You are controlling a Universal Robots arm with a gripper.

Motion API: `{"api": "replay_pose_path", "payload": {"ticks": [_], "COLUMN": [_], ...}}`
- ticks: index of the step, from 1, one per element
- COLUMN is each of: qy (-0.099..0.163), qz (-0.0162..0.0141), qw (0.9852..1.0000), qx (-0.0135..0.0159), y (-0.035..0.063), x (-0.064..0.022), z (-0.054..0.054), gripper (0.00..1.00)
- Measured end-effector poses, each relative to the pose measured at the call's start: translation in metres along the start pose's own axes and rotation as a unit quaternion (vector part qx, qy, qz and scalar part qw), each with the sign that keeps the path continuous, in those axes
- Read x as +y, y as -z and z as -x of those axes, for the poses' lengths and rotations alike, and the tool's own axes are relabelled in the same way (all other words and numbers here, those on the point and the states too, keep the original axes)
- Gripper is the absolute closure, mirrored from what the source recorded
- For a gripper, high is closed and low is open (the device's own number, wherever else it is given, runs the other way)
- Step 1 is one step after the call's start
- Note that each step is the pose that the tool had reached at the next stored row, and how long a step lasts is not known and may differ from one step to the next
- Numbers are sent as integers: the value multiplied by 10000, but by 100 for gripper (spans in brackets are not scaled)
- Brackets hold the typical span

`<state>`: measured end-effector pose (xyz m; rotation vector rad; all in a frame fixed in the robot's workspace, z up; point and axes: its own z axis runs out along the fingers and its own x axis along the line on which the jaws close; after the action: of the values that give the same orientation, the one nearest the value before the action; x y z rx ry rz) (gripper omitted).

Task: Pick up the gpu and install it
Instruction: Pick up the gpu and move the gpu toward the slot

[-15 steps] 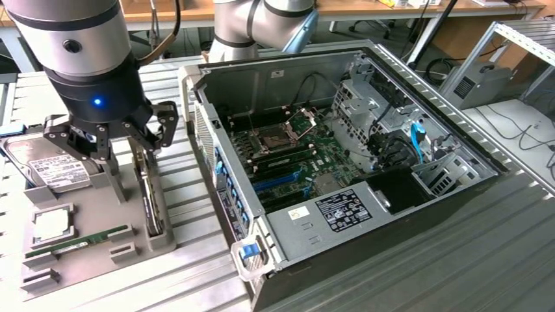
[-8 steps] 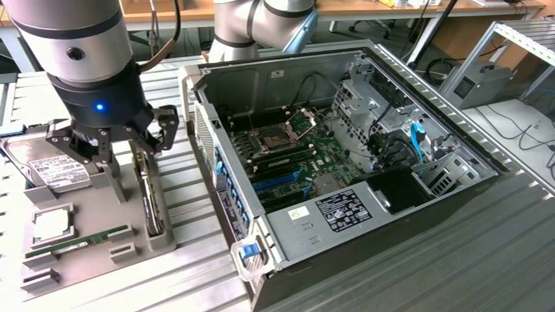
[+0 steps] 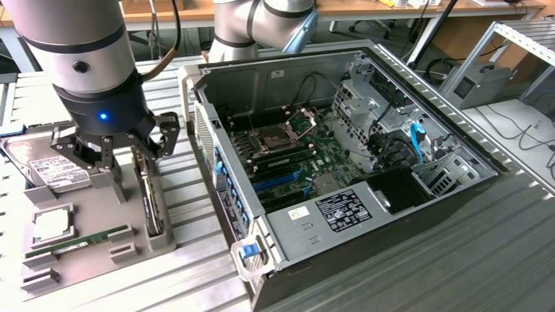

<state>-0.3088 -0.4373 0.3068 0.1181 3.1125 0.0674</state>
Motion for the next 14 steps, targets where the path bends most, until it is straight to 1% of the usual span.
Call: {"api": "replay_pose_path", "payload": {"ticks": [14], "qy": [0], "qz": [0], "qw": [10000], "qx": [0], "y": [-215], "x": [-9], "z": [-6], "gripper": [46]}}
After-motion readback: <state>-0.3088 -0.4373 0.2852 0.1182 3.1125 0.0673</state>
